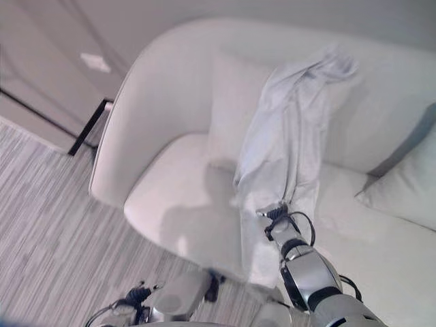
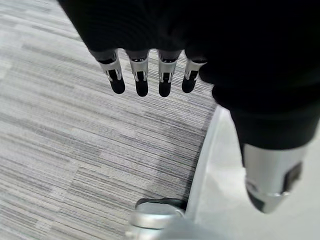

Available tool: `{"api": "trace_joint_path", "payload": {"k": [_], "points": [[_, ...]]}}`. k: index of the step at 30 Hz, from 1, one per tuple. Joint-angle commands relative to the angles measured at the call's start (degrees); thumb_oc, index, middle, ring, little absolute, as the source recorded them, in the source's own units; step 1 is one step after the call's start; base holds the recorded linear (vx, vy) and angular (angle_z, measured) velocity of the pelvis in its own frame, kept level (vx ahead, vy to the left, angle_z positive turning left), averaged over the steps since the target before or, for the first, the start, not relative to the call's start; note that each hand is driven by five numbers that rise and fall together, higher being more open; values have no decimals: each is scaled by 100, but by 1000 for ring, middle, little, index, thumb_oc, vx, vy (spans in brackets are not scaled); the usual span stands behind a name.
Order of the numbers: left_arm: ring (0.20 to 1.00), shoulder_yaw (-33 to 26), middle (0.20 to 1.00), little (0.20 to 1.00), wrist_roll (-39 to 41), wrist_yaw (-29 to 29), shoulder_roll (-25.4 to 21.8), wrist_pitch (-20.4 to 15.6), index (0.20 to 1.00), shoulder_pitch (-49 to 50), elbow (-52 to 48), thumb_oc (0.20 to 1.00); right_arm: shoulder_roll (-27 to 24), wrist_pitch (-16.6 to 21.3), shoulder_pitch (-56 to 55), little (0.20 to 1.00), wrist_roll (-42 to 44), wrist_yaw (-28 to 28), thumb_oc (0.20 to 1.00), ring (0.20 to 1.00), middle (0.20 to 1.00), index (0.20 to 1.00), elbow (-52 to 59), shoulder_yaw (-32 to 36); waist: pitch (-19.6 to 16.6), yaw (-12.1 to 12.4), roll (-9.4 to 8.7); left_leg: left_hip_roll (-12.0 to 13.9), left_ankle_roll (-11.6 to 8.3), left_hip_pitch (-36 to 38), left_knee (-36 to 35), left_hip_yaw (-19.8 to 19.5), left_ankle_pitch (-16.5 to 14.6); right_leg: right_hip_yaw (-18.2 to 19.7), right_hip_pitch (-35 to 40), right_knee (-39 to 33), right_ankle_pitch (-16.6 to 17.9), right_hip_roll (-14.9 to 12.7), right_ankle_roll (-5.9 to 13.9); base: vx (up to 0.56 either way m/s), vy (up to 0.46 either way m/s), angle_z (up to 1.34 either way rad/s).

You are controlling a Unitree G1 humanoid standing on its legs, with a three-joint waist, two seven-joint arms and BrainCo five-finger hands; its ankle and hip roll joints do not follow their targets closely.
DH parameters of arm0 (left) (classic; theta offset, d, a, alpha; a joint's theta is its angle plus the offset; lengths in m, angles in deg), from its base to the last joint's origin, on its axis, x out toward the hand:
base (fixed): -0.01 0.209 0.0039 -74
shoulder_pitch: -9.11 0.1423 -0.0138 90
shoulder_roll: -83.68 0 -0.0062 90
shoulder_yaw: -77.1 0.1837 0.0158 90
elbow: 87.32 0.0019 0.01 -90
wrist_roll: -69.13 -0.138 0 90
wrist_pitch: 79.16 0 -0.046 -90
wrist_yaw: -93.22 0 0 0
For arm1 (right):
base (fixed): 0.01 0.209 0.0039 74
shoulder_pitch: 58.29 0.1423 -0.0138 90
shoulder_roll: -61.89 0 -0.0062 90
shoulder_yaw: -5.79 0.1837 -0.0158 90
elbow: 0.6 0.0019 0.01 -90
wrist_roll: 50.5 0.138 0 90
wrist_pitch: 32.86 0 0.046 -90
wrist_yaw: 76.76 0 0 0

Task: Hang the clothes on the sofa on the clothes rack.

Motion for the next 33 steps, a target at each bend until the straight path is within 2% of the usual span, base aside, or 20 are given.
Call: {"api": "trace_joint_path", "payload": {"k": [1, 3, 4, 5, 6, 8, 13, 15, 17, 19, 23, 24, 25, 26, 27, 28, 30, 31, 32, 33], "points": [[1000, -23, 1000, 1000, -250, 143, 394, -78, 1000, -2, 587, 1000, -525, -77, 150, 1000, 195, -215, 1000, 1000, 1000, 1000, -311, -289, 182, -58, 453, 953, -1025, -44, -410, -94, 459, 4, 1257, -660, 462, 244, -166, -72, 174, -14], [1000, 42, 1000, 1000, -246, 191, 502, -80, 1000, -203, 529, 1000, -515, -185, 440, 1000, 363, -200, 1000, 1000, 1000, 1000, -747, -583, 427, -2, 520, 960, -1025, -209, -324, -99, 447, 15, 1146, -619, 501, 183, -158, -26, 147, -28], [1000, 21, 1000, 1000, -170, 232, 603, -78, 1000, -323, 544, 1000, -457, -297, 465, 395, 356, -95, 395, 395, 395, 395, -1045, -909, 427, 75, 521, 966, -1042, -436, -239, -147, 444, 16, 970, -590, 546, 149, -145, 9, 84, -8], [1000, 8, 1000, 1000, -170, 234, 610, -80, 1000, -339, 550, 1000, -454, -286, 490, 200, 363, -92, 200, 200, 200, 200, -1066, -923, 427, 66, 527, 971, -1042, -464, -214, -153, 435, 17, 950, -580, 543, 155, -145, 9, 52, 9], [1000, 135, 1000, 1000, -169, 297, 688, -93, 1000, -504, 603, 1000, -188, -400, 362, 200, 250, 138, 200, 200, 200, 200, -1435, -1272, 427, 118, 470, 991, -1102, -664, -114, -218, 431, 13, 819, -539, 590, 136, -139, 11, -15, 18], [1000, 304, 1000, 1000, -112, 353, 850, -95, 1000, -771, 687, 1000, 87, -449, 312, 200, 395, 172, 200, 200, 200, 200, -1459, -1296, 427, 107, 291, 1021, -1140, -721, -26, -269, 391, 57, 798, -521, 667, 126, -139, 41, -50, 18], [1000, 95, 1000, 1000, 266, 370, 819, 23, 1000, -1592, 1024, 1000, 237, -268, -64, 200, 437, 126, 200, 200, 200, 200, 1, -1031, 427, -135, -180, 1096, -1254, -442, -15, -328, 311, 108, 990, -524, 679, 78, -146, 41, -79, -7], [1000, -211, 1000, 1000, 603, 315, 571, 265, 1000, -1898, 1286, 1000, 34, -260, -551, 200, 662, 109, 200, 200, 200, 200, 2038, -237, 282, -453, -546, 1176, -1360, -55, -150, -312, 274, 145, 1169, -508, 631, 73, -154, 87, -180, -41], [1000, -408, 1000, 1000, 710, 250, 286, 435, 1000, -1965, 1451, 1000, -176, -265, -1321, 200, 670, 196, 200, 200, 200, 200, 3917, 416, -110, -704, -775, 1157, -1382, 126, -281, -324, 264, 210, 1180, -490, 583, 85, -150, 158, -201, -26], [1000, -465, 1000, 1000, 683, 264, 11, 495, 1000, -1942, 1562, 1000, -349, -188, -1741, 200, 627, 367, 200, 200, 200, 200, 4977, 786, -483, -866, -876, 1113, -1339, 302, -448, -304, 286, 235, 1197, -468, 544, 109, -145, 177, -148, -1], [1000, -472, 1000, 1000, 533, 158, -585, 613, 1000, -1740, 1805, 1000, -740, 106, -2354, 200, 572, 828, 200, 200, 200, 200, 6751, 1249, -1278, -1116, -825, 998, -1103, 930, -876, -127, 254, 220, 1365, -460, 404, 254, -128, 221, -60, -9], [1000, -430, 1000, 1000, 648, 110, -994, 591, 1000, -1764, 1769, 1000, -952, 239, -2264, 200, 511, 889, 200, 200, 200, 200, 7303, 1308, -1597, -1171, -738, 948, -953, 1269, -1062, -20, 205, 212, 1476, -447, 353, 354, -140, 172, -54, -17], [1000, -429, 1000, 1000, 649, 109, -996, 590, 1000, -1768, 1771, 1000, -950, 236, -2264, 200, 510, 890, 200, 200, 200, 200, 7308, 1311, -1610, -1171, -737, 949, -949, 1254, -1079, -20, 229, 214, 1455, -449, 367, 356, -139, 170, -91, -21], [1000, -272, 1000, 1000, 749, 93, -1331, 546, 1000, -1868, 1657, 1000, -1074, 330, -2192, 200, 597, 898, 200, 200, 200, 200, 7789, 1368, -1867, -1233, -660, 877, -841, 1533, -1252, 47, 199, 207, 1537, -437, 331, 447, -159, -11, -88, -15], [1000, -916, 1000, 1000, 476, -27, -1398, 276, 1000, 26, -72, 1000, -1555, 305, -2335, 200, 525, 680, 200, 200, 200, 200, 8779, 2173, -1964, -1048, -517, 839, -728, 1532, -1271, -1, 323, 121, 1634, -446, 373, 512, -165, -134, -145, 6], [1000, -861, 1000, 1000, 147, 344, -1471, 136, 1000, 362, -1661, 1000, -1897, 212, -1441, 200, 524, 413, 200, 200, 200, 200, 8472, 1870, -1958, -857, -417, 825, -707, 1574, -1379, -9, 377, 163, 1649, -481, 403, 617, -164, -250, -126, 10], [1000, -938, 1000, 1000, 76, 529, -1481, 170, 1000, 44, -2944, 1000, -2089, 48, -1059, 200, 592, 283, 200, 200, 200, 200, 8612, 1793, -1963, -905, -345, 809, -693, 1654, -1551, -7, 456, 188, 1686, -532, 454, 684, -160, -199, -73, 5], [1000, -1198, 1000, 1000, -176, 438, -1057, 139, 1000, 1006, -4301, 1000, -2783, 33, -513, 200, 574, 26, 200, 200, 200, 200, 8163, 1841, -1933, -840, -328, 783, -685, 1650, -1628, -29, 545, 182, 1741, -617, 505, 703, -135, -169, -105, 32], [1000, -989, 1000, 1000, -633, 688, -1405, -177, 1000, 729, -4619, 1000, -2767, 85, 35, 200, 667, 2, 200, 200, 200, 200, 7841, 1457, -1903, -836, -403, 766, -708, 1684, -1646, -32, 549, 178, 1797, -647, 525, 709, -137, -135, -144, 38], [1000, -773, 1000, 1000, -742, 848, -1495, -202, 1000, 368, -4073, 1000, -2910, 100, 608, 200, 802, -136, 200, 200, 200, 200, 7504, 1140, -1954, -872, -489, 758, -725, 1698, -1700, -31, 556, 187, 1813, -665, 524, 727, -135, -35, -114, 40]]}}
